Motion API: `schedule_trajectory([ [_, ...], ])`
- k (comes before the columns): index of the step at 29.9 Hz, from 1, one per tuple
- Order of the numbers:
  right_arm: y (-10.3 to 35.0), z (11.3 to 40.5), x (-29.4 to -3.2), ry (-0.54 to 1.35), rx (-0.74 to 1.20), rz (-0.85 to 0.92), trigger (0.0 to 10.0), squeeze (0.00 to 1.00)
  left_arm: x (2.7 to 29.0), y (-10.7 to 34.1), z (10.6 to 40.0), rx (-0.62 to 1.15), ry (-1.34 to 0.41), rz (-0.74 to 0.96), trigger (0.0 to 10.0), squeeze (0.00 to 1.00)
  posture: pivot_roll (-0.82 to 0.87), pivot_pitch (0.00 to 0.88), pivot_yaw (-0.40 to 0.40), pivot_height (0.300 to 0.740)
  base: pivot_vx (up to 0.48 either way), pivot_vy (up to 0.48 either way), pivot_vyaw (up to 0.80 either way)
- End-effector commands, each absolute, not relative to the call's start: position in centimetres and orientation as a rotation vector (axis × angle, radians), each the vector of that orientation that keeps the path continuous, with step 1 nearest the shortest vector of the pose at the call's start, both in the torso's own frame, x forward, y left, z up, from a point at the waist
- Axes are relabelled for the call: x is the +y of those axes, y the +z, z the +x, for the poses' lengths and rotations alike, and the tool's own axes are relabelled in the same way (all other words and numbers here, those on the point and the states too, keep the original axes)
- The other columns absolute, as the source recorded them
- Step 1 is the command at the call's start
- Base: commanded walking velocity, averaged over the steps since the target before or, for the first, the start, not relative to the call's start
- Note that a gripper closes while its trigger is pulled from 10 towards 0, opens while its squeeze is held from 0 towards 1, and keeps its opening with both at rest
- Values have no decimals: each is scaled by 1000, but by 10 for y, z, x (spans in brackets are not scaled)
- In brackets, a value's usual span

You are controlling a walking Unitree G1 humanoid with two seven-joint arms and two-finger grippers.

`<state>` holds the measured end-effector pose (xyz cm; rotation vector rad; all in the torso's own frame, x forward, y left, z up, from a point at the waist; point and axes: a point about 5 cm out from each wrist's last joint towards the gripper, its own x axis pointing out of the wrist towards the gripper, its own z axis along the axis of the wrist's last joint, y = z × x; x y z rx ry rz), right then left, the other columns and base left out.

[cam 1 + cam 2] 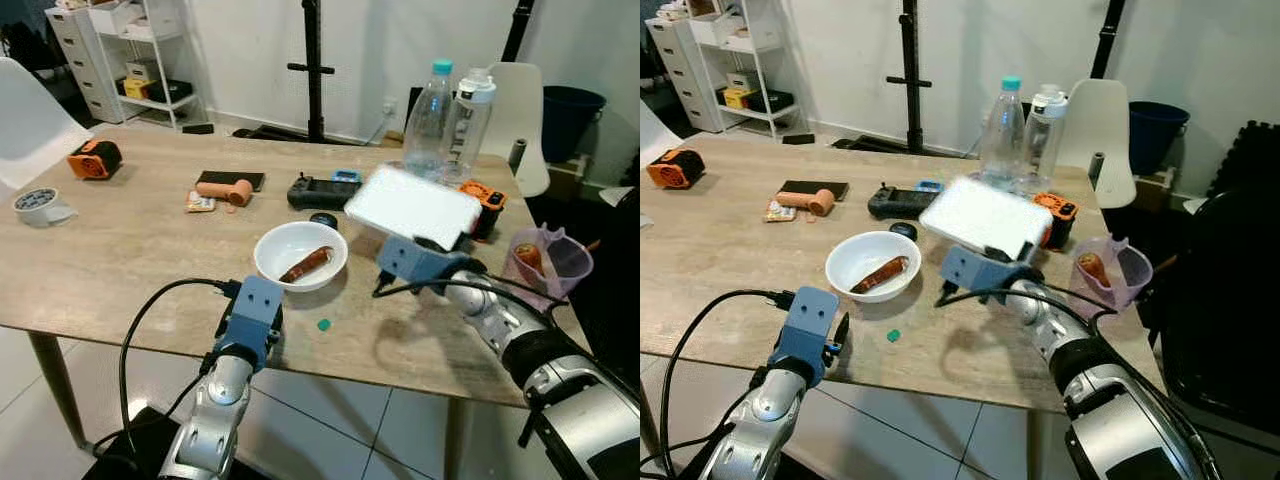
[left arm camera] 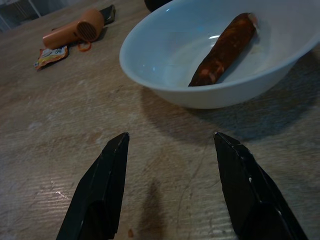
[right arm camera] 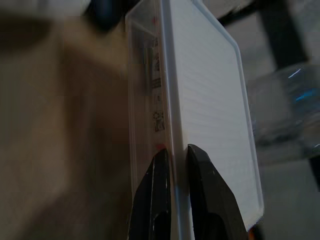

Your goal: Restocking fridge

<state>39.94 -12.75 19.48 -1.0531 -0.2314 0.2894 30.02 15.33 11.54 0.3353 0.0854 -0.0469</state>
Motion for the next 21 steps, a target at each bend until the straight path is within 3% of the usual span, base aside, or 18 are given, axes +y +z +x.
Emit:
schedule_trajectory([
  [1,218,397,-123,261,-370,-1000,10000,0,152,111,300,102,-54,333,10000,0,-77,69,2,740,0,0,0],
  [6,238,391,-119,282,-462,-958,10000,0,152,114,302,89,-59,332,10000,0,-77,69,2,740,0,0,0],
  [10,252,380,-114,379,-534,-911,10000,0,152,140,305,2,-123,233,10000,0,-77,73,3,740,0,0,0],
  [12,258,372,-118,418,-563,-914,10000,0,156,181,300,-133,-244,89,10000,0,-75,77,6,740,0,0,0],
  [21,264,364,-124,400,-581,-869,10000,0,148,228,282,-236,-479,-163,10000,0,-64,79,17,740,0,0,0],
])
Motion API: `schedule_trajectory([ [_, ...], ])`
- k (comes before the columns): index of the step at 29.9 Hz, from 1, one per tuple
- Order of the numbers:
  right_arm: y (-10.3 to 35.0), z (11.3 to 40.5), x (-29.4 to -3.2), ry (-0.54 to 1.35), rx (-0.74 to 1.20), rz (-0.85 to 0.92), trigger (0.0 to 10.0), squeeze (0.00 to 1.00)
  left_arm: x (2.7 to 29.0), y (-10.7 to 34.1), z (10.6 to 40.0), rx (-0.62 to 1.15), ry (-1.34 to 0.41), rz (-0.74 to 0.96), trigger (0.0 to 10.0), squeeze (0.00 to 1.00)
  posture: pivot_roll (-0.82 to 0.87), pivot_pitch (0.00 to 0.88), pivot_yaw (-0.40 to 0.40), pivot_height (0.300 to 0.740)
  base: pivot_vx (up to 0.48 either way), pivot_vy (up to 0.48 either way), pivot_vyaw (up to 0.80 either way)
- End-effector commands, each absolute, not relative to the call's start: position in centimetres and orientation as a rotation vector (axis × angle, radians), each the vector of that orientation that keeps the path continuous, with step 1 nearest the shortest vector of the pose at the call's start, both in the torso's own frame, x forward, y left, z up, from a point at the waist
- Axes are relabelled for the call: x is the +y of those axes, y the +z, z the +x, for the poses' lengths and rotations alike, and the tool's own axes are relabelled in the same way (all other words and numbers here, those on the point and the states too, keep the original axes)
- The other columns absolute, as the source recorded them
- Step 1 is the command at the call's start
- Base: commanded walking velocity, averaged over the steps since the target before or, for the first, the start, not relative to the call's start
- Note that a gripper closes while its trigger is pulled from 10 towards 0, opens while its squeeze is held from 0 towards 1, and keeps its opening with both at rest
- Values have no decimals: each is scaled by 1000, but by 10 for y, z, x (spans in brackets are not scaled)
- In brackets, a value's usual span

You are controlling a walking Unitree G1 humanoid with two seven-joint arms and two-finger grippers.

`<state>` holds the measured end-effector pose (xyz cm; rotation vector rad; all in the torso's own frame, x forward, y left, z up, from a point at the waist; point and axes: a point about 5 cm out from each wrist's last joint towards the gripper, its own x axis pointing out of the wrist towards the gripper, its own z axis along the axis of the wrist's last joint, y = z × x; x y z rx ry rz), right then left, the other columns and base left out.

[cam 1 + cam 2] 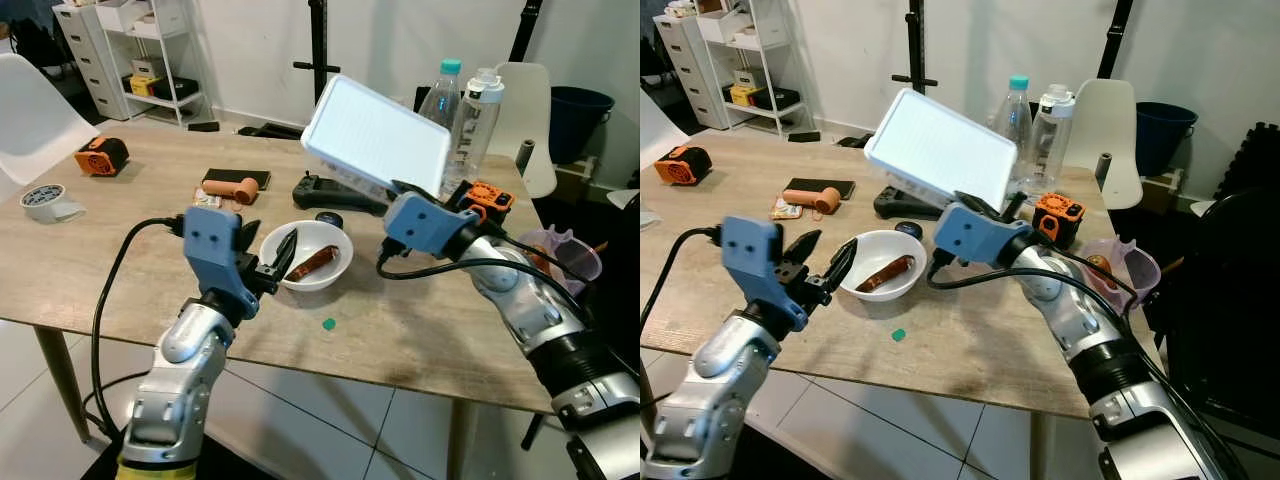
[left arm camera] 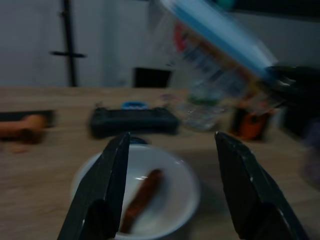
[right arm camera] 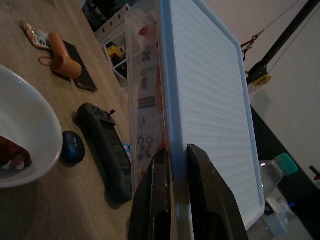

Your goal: Restocking fridge

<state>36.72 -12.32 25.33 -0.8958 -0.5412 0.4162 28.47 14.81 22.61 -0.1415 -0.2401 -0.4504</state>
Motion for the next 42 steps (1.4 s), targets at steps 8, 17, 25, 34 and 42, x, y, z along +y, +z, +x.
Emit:
schedule_trajectory([
  [8,275,354,-103,439,-627,-763,10000,0,134,233,282,-246,-523,-531,10000,1000,-67,80,14,740,0,0,0],
  [17,274,340,-78,524,-643,-669,10000,0,120,245,303,-282,-512,-625,10000,1000,-70,89,9,740,0,0,0],
  [25,272,329,-69,558,-640,-633,10000,0,122,258,315,-309,-509,-640,10000,0,-83,92,13,740,0,0,0],
  [34,269,312,-57,640,-655,-643,10000,0,127,267,326,-338,-468,-656,10000,0,-79,94,16,740,0,0,0],
  [42,262,300,-53,681,-645,-647,10000,0,136,270,333,-344,-421,-668,9922,0,-77,95,21,740,0,0,0],
])
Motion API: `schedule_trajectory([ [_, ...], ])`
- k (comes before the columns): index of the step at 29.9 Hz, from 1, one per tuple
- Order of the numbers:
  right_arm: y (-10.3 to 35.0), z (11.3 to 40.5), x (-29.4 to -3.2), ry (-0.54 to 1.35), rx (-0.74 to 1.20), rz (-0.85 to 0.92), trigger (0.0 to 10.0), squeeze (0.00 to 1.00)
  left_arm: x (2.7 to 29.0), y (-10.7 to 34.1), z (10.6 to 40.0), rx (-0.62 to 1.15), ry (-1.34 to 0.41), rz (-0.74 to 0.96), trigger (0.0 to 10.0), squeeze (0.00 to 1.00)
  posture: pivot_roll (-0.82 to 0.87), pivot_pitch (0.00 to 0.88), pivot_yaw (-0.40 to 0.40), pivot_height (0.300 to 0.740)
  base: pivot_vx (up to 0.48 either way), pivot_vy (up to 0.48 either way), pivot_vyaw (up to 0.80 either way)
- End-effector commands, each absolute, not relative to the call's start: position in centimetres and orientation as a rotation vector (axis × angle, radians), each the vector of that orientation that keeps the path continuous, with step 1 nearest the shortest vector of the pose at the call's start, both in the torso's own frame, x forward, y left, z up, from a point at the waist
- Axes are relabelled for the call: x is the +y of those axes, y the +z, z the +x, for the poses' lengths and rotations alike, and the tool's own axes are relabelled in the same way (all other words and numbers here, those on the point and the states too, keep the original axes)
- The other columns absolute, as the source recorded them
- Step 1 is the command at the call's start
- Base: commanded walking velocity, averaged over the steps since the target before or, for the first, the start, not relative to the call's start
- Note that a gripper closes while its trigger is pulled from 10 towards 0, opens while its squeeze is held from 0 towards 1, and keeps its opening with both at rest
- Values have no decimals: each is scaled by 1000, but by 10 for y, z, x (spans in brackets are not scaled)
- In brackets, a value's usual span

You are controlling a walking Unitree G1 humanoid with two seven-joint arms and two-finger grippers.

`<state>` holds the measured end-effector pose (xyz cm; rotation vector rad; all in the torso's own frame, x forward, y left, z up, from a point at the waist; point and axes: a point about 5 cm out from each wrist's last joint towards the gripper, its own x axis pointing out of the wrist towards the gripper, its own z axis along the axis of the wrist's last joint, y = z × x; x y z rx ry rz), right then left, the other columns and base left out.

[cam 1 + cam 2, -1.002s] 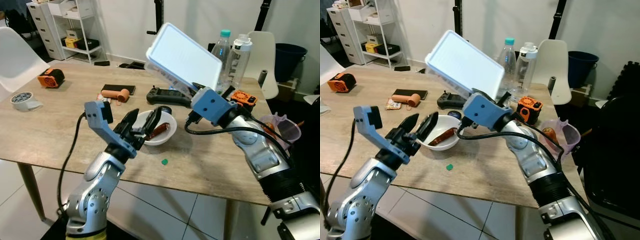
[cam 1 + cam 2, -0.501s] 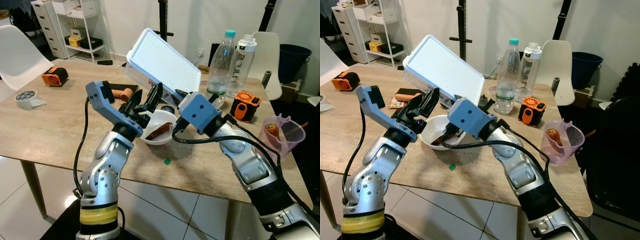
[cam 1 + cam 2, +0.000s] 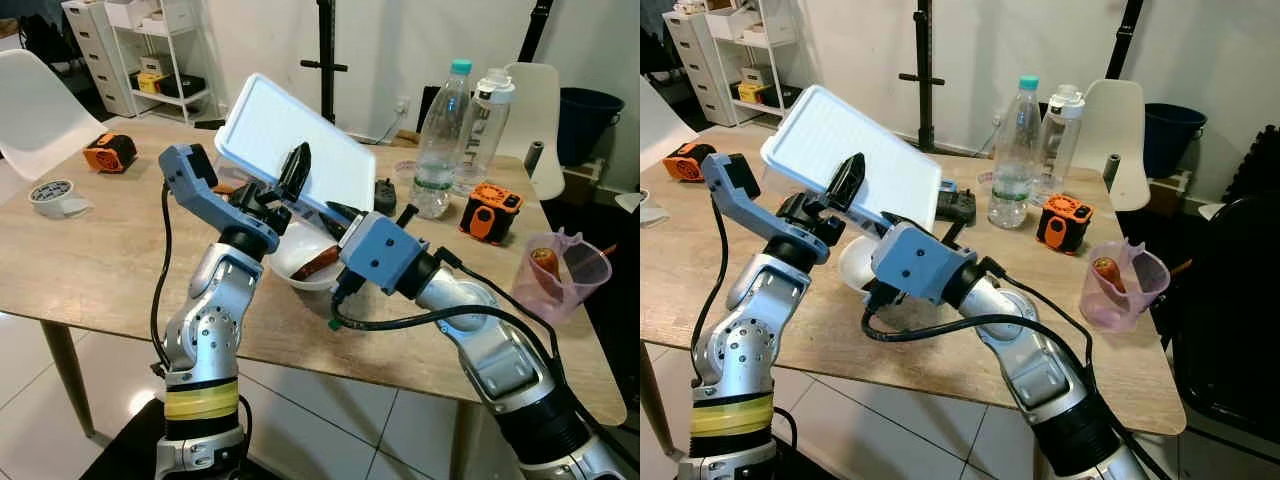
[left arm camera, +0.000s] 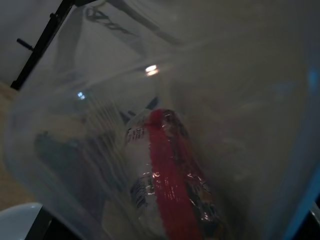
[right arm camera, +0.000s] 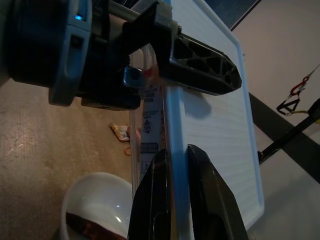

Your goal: Restocking fridge

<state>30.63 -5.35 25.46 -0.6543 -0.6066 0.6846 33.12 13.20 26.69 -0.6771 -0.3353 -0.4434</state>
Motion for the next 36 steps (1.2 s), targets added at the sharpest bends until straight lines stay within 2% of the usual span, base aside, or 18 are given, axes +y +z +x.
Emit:
schedule_trajectory([
  [1,261,300,-53,681,-643,-643,10000,0,137,269,334,-342,-414,-670,7333,0,-77,95,21,740,0,0,0],
  [2,260,299,-53,681,-639,-639,10000,0,138,269,334,-341,-407,-672,5451,0,-77,95,21,740,0,0,0],
  [3,260,299,-54,676,-632,-634,10000,0,138,268,335,-341,-398,-680,4824,0,-77,95,21,740,0,0,0],
  [5,259,298,-54,675,-628,-633,10000,0,139,268,335,-341,-396,-683,4824,0,-77,95,21,740,0,0,0],
  [6,258,300,-56,653,-622,-627,10000,0,138,269,335,-342,-404,-691,0,0,-72,91,24,740,0,0,0],
  [19,255,311,-66,539,-592,-580,10000,0,130,269,330,-336,-441,-720,0,0,-71,72,30,740,0,0,0],
  [20,254,310,-65,545,-589,-562,10000,1000,130,268,330,-333,-439,-719,0,0,-71,69,29,740,0,0,0],
  [21,254,310,-65,545,-589,-562,10000,1000,130,268,330,-333,-439,-719,0,0,-71,69,29,740,0,0,0],
  [22,254,310,-65,554,-588,-543,10000,1000,131,268,331,-326,-429,-717,784,0,-72,67,29,740,0,0,0],
  [23,254,309,-65,561,-588,-530,10000,1000,132,267,332,-321,-422,-715,3647,0,-72,67,29,740,0,0,0],
  [24,254,309,-65,561,-588,-530,10000,1000,132,267,332,-321,-422,-715,3647,0,-72,67,29,740,0,0,0],
  [25,256,305,-64,629,-563,-436,10000,1000,134,267,333,-319,-414,-703,10000,0,-69,66,29,740,0,0,0],
  [27,257,301,-63,681,-548,-368,10000,1000,135,267,334,-317,-410,-695,10000,0,-69,66,29,740,0,0,0],
  [28,262,297,-66,744,-519,-246,10000,0,139,267,334,-321,-410,-668,10000,0,-69,68,30,740,0,0,0],
  [30,279,291,-88,831,-494,16,10000,0,154,268,333,-327,-414,-608,10000,0,-70,71,32,740,0,0,0],
  [32,283,289,-94,855,-494,73,10000,0,158,268,332,-328,-415,-594,10000,0,-72,71,32,740,0,0,0],
  [35,284,305,-142,694,-468,335,10000,0,180,281,327,-372,-436,-602,10000,0,-73,73,31,740,0,0,0],
  [36,284,305,-142,694,-468,335,10000,0,180,281,327,-372,-436,-602,10000,0,-73,73,31,740,0,0,0],
])
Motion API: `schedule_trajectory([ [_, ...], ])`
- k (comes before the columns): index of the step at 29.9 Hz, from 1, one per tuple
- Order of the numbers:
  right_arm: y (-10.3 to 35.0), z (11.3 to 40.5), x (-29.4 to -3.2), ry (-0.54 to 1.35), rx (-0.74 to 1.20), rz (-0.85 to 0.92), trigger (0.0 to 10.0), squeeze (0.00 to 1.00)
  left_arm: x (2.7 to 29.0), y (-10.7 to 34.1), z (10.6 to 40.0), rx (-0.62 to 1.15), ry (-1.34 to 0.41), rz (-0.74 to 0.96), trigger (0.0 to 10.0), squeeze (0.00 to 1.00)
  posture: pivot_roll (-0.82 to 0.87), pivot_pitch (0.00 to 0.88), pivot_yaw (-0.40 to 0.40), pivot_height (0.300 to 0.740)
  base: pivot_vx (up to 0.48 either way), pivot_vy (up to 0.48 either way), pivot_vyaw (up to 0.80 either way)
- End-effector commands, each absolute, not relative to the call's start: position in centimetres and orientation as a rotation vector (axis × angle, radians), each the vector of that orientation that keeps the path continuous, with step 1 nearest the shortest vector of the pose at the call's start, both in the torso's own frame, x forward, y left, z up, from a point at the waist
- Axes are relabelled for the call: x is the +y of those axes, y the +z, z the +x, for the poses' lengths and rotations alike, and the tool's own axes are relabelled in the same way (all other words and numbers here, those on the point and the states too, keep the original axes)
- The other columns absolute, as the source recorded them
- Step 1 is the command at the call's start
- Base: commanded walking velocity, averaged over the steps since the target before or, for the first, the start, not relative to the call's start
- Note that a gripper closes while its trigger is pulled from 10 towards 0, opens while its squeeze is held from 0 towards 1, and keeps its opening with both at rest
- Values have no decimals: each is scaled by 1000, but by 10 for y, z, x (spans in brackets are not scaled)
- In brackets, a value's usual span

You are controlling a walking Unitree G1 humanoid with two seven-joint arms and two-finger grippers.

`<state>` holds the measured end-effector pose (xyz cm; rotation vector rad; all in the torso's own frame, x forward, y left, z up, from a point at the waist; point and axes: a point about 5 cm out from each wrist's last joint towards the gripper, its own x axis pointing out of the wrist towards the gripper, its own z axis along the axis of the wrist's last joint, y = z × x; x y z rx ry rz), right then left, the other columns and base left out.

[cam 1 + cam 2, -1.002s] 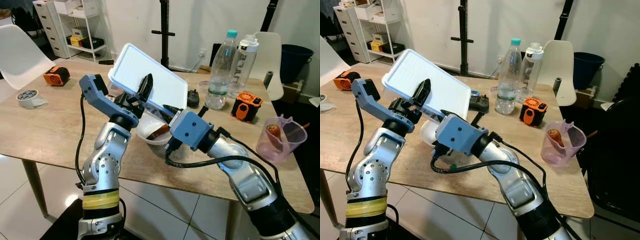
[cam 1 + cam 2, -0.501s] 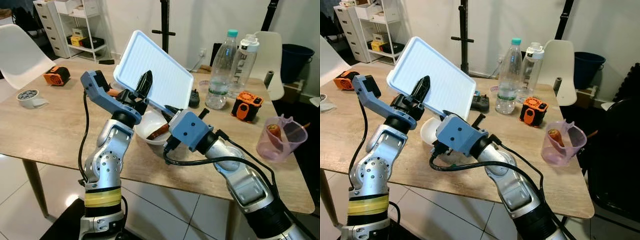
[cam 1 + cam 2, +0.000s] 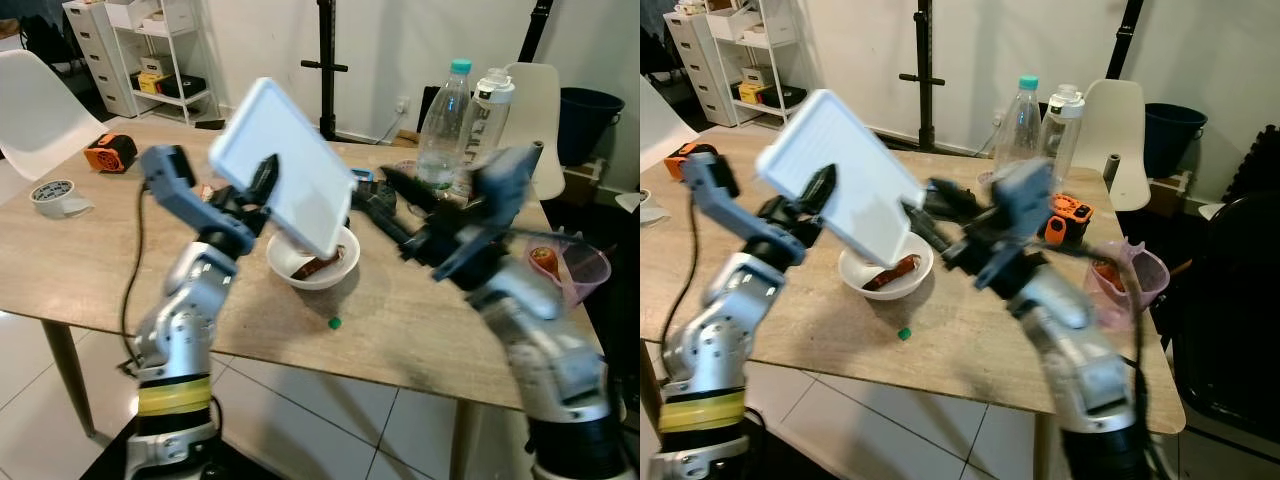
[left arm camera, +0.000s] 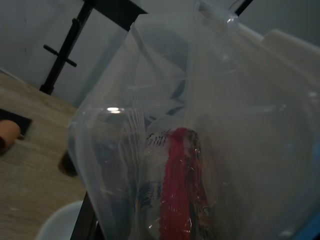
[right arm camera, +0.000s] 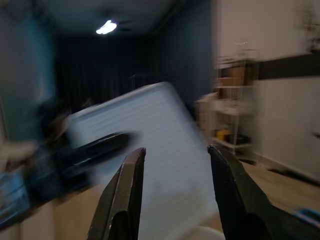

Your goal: Restocking fridge

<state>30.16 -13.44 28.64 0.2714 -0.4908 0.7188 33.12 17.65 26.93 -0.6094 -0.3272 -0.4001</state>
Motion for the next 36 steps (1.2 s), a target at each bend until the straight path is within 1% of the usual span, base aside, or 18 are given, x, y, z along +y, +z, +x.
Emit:
schedule_trajectory([
  [1,265,310,-157,644,-417,564,10000,0,184,295,320,-427,-502,-660,10000,0,-71,74,31,740,0,0,0],
  [2,265,310,-157,644,-417,564,10000,0,184,295,320,-427,-502,-660,10000,0,-71,74,31,740,0,0,0],
  [4,253,307,-157,669,-389,699,10000,0,183,302,316,-457,-554,-698,10000,0,-71,74,31,740,0,0,0],
  [6,248,305,-154,695,-362,752,10000,0,182,305,314,-471,-588,-711,10000,0,-70,74,31,740,0,0,0],
  [10,243,301,-152,729,-318,814,10000,0,180,309,311,-484,-632,-719,10000,0,-70,74,31,740,0,0,0],
  [15,234,302,-145,738,-252,915,10000,0,177,314,305,-501,-710,-782,10000,0,-70,74,31,740,0,0,0],
  [16,230,301,-141,757,-228,992,10000,0,175,317,302,-510,-746,-811,10000,0,-68,72,31,740,0,0,0],
  [17,232,294,-128,840,-226,1087,10000,0,163,320,293,-517,-847,-902,10000,0,-69,67,32,740,0,0,0],
  [19,232,294,-128,840,-226,1087,10000,0,163,320,293,-517,-847,-902,10000,0,-69,67,32,740,0,0,0],
  [20,234,288,-119,903,-225,1154,10000,933,154,323,286,-522,-926,-969,10000,0,-70,69,31,740,0,0,0],
  [21,236,284,-113,947,-227,1197,10000,1000,147,325,280,-525,-986,-1024,10000,0,-69,70,30,740,0,0,0],
  [22,237,281,-110,979,-229,1217,10000,1000,143,327,277,-523,-1021,-1057,10000,0,-69,70,30,740,0,0,0],
  [25,239,278,-110,1011,-245,1247,10000,1000,139,328,275,-517,-1042,-1088,10000,0,-69,70,30,740,0,0,0],
  [31,247,277,-112,1035,-281,1263,10000,1000,137,329,272,-501,-1054,-1109,10000,0,-64,69,31,740,0,0,0],
  [32,249,276,-114,1041,-293,1260,10000,0,138,329,272,-497,-1054,-1116,10000,0,-63,69,31,740,0,0,0],
  [36,254,275,-120,1041,-330,1212,10000,0,143,331,273,-506,-1025,-1146,10000,0,-63,69,32,740,0,0,0],
])
